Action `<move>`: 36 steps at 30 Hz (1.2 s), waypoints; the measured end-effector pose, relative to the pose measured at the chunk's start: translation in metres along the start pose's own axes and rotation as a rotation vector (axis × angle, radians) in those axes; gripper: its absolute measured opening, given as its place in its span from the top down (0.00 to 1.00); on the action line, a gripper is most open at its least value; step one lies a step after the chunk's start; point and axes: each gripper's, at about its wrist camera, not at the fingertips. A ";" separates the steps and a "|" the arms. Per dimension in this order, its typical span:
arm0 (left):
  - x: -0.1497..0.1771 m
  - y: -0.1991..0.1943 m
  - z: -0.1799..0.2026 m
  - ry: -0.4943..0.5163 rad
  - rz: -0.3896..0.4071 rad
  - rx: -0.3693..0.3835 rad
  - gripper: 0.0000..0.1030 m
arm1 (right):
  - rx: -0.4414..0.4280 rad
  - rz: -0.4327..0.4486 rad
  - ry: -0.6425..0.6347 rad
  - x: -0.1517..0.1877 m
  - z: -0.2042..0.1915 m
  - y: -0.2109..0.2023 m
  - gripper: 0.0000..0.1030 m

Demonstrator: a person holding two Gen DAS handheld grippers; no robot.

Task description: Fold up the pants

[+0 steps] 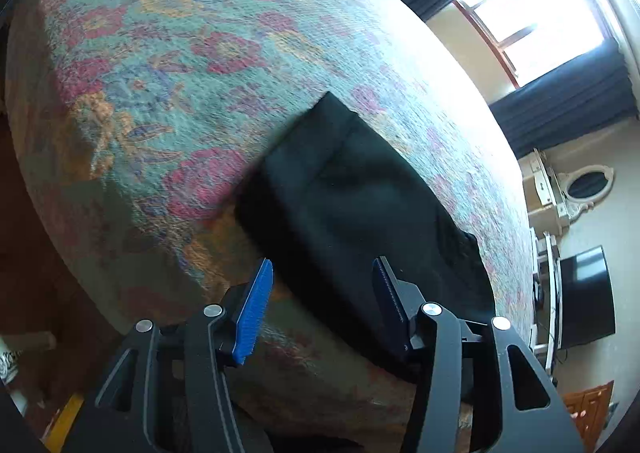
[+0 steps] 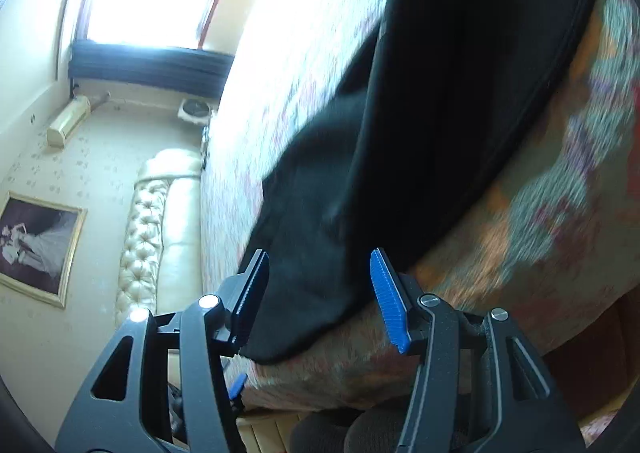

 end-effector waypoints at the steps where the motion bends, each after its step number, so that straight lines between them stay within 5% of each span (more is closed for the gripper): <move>1: 0.001 0.004 0.009 0.039 0.000 0.008 0.45 | 0.013 0.046 0.006 -0.021 0.002 -0.012 0.48; 7: 0.003 0.028 0.034 0.153 -0.049 0.056 0.37 | 0.197 0.334 0.050 -0.163 0.043 -0.095 0.46; 10: 0.005 0.037 0.041 0.199 -0.046 0.060 0.30 | 0.368 0.388 0.030 -0.214 0.079 -0.135 0.45; 12: 0.007 0.043 0.042 0.211 -0.030 0.050 0.28 | 0.398 0.420 0.115 -0.234 0.116 -0.163 0.45; 18: 0.006 0.061 0.039 0.178 -0.038 0.014 0.28 | 0.360 0.399 0.230 -0.240 0.190 -0.184 0.46; 20: 0.006 0.063 0.043 0.193 -0.037 -0.002 0.27 | 0.303 0.390 0.253 -0.237 0.201 -0.178 0.53; 23: 0.005 0.065 0.043 0.189 -0.033 -0.008 0.25 | 0.271 0.382 0.268 -0.234 0.208 -0.167 0.74; 24: 0.005 0.065 0.044 0.189 -0.032 -0.011 0.25 | 0.265 0.386 0.257 -0.234 0.209 -0.166 0.94; 29: 0.006 0.067 0.047 0.207 -0.031 -0.023 0.24 | 0.268 0.474 0.185 -0.238 0.197 -0.181 0.94; 32: 0.007 0.069 0.049 0.211 -0.026 -0.017 0.21 | 0.294 0.441 0.202 -0.236 0.216 -0.176 0.94; 34: 0.008 0.070 0.050 0.218 -0.022 -0.013 0.19 | 0.250 0.480 0.247 -0.230 0.226 -0.185 0.89; 36: 0.009 0.071 0.052 0.239 -0.022 -0.016 0.17 | 0.301 0.561 0.249 -0.223 0.220 -0.203 0.81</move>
Point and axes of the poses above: each gripper's, at about its wrist camera, not at the fingertips, and y roughly the way its jaws point, z to its right, x to its underside, and after that the axes turned 2 degrees about z, right-handed
